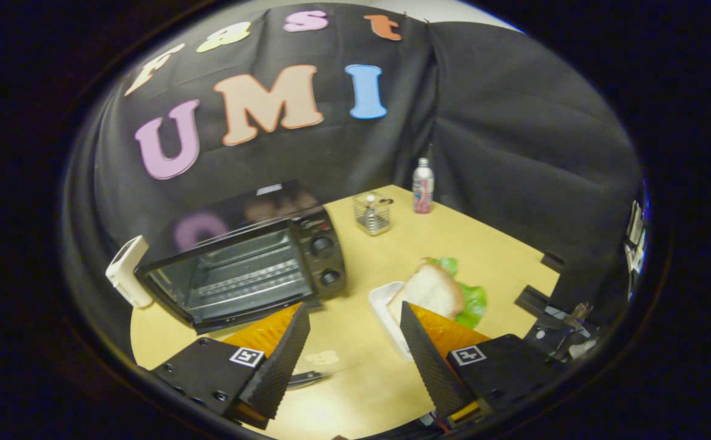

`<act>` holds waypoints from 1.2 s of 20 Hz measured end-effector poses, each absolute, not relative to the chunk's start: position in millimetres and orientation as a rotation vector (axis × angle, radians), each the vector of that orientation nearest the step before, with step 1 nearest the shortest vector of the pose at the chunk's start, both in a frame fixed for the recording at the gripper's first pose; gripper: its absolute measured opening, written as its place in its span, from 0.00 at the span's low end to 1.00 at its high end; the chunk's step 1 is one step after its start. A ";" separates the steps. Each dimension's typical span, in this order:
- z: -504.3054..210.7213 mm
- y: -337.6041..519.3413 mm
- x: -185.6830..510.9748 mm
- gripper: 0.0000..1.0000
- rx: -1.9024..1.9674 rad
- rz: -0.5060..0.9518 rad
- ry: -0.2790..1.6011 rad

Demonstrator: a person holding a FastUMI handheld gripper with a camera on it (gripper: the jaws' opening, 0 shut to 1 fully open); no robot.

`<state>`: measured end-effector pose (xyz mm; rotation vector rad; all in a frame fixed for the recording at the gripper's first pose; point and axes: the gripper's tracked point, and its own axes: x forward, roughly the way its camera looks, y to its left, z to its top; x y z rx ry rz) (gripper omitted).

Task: Open the toaster oven, put the food inside, and close the toaster oven door.

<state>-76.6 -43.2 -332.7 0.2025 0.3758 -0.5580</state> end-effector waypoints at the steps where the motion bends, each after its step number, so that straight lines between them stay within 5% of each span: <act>1: -330.7 -61.5 -78.7 0.94 0.228 -0.581 0.379; 8: -344.8 -146.6 -76.5 0.92 0.282 -0.621 0.503; 21: -405.2 -145.4 -61.6 0.91 0.386 -0.498 0.690; 24: -405.1 -130.6 -53.9 0.70 0.452 -0.460 0.686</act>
